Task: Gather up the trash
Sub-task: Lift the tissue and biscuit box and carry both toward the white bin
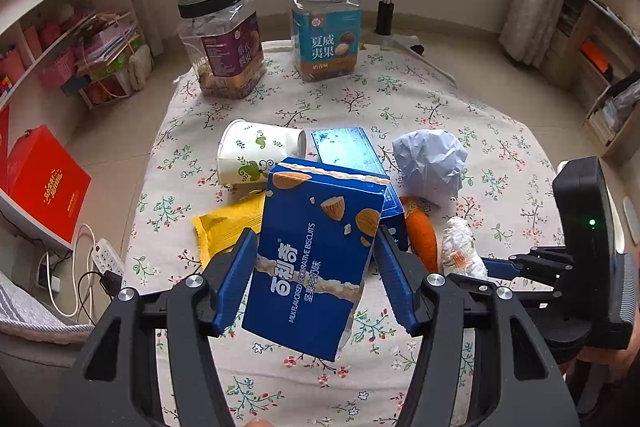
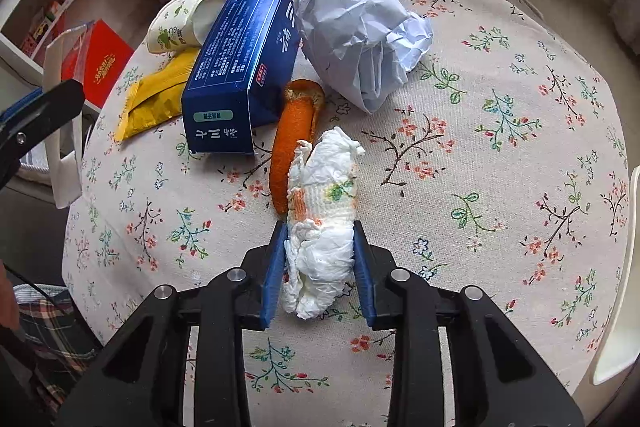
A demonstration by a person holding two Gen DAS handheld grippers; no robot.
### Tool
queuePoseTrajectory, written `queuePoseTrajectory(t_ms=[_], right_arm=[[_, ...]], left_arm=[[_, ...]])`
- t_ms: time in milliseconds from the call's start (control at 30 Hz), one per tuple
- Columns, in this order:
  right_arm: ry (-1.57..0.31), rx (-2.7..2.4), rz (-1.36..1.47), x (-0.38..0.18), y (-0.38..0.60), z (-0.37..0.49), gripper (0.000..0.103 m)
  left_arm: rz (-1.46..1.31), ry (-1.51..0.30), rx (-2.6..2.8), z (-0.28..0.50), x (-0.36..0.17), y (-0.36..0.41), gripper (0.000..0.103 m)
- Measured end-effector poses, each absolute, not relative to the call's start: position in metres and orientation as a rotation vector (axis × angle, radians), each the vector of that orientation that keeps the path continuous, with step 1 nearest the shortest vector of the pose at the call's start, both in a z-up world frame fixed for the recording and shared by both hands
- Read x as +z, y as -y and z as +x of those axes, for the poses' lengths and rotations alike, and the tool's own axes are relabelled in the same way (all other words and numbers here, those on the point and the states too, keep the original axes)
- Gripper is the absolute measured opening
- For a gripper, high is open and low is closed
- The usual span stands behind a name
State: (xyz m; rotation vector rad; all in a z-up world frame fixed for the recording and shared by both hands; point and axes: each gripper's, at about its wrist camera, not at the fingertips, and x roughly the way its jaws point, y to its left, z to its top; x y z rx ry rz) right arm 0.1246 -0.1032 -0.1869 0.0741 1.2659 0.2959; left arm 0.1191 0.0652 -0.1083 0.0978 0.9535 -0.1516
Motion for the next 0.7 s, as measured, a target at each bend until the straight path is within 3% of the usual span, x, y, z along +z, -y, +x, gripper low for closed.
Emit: queuePoseTrajectory(t_ms=[400,700], right_arm=[[-0.804,0.217,0.016,-0.092,0.117,0.098,0.03],[-0.665,0.122,0.007,-0.068,0.138,0.086,0.03]], left_arm=[[0.083,-0.737,-0.069,0.101,-0.079,-0.048,0.06],[0.07,-0.627,-0.01,0.09,-0.067,-0.027,0.06]])
